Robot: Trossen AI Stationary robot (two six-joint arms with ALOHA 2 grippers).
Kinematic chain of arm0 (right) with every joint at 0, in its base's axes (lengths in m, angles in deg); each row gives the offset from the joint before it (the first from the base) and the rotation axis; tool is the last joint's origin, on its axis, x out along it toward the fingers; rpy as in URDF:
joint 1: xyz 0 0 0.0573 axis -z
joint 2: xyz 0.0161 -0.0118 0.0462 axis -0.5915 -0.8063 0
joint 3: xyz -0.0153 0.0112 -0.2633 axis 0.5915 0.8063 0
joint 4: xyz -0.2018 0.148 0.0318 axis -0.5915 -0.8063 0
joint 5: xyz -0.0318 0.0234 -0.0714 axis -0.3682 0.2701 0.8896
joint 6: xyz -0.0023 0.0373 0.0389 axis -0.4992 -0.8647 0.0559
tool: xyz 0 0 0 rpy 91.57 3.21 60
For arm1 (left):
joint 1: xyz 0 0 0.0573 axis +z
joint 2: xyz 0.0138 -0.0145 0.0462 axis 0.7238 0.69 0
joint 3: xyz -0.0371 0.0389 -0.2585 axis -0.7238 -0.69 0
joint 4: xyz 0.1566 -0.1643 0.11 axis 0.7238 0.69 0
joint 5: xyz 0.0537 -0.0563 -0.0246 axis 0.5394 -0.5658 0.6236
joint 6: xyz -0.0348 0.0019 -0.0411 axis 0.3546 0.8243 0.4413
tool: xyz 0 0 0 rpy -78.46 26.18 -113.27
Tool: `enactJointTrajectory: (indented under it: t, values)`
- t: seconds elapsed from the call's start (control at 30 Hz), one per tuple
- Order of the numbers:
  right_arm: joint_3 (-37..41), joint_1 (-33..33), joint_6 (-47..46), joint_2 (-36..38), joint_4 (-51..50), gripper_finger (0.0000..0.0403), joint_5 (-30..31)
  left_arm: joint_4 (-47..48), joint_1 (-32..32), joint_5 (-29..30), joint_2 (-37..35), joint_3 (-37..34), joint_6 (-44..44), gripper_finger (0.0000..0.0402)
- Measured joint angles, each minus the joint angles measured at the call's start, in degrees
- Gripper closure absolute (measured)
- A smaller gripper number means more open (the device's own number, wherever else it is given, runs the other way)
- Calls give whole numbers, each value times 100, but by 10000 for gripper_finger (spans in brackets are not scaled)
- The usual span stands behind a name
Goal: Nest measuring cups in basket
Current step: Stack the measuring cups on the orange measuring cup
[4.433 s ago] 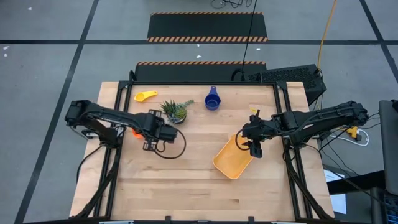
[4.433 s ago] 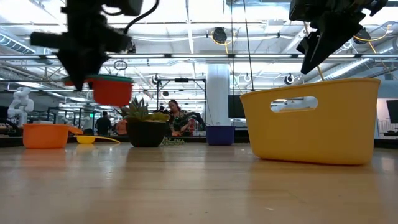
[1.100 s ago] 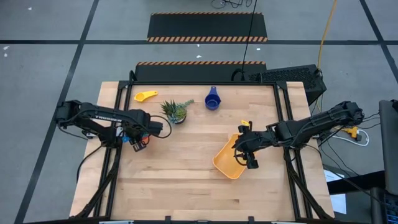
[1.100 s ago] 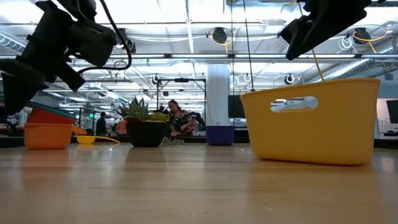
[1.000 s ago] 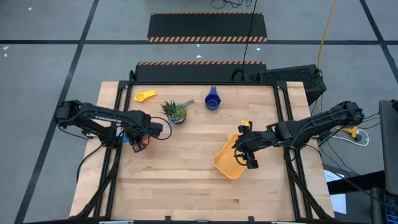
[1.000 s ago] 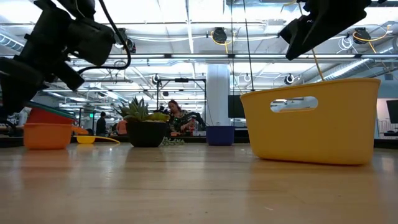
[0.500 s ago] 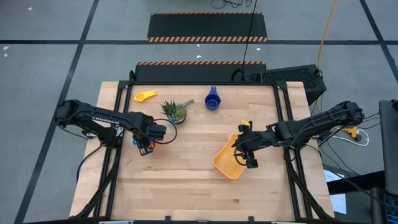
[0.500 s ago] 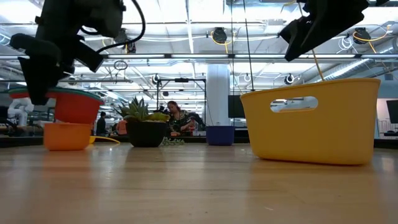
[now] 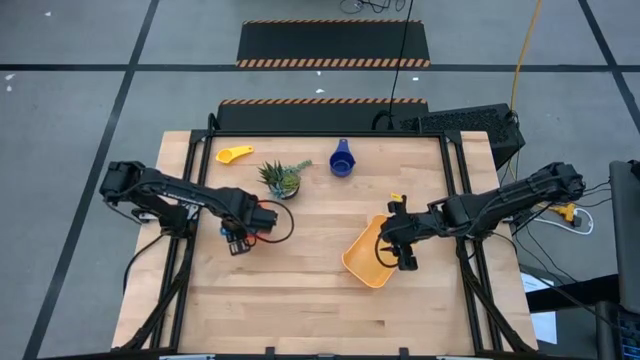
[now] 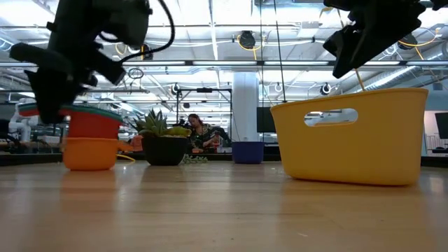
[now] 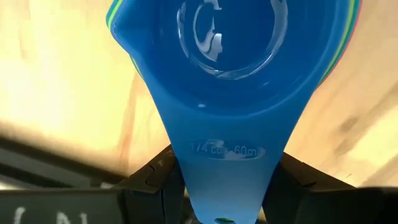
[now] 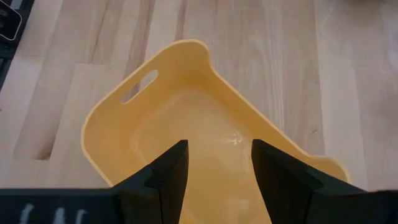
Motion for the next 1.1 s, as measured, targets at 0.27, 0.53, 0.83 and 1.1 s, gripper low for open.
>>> enactJointTrajectory:
  t: [0.27,0.53,0.83,1.1]
  values:
    - [0,0,-90,0,0,234,-2,-767,-42,-68,-4,174,46,243]
    - [0,-154,-225,3,-59,234,-2,-934,-130,-68,419,174,44,243]
    - [0,-262,-275,147,-174,234,20,-1729,-352,-457,940,250,19,243]
    - [0,-256,-273,308,-114,234,44,-2095,-405,-256,934,920,-77,244]
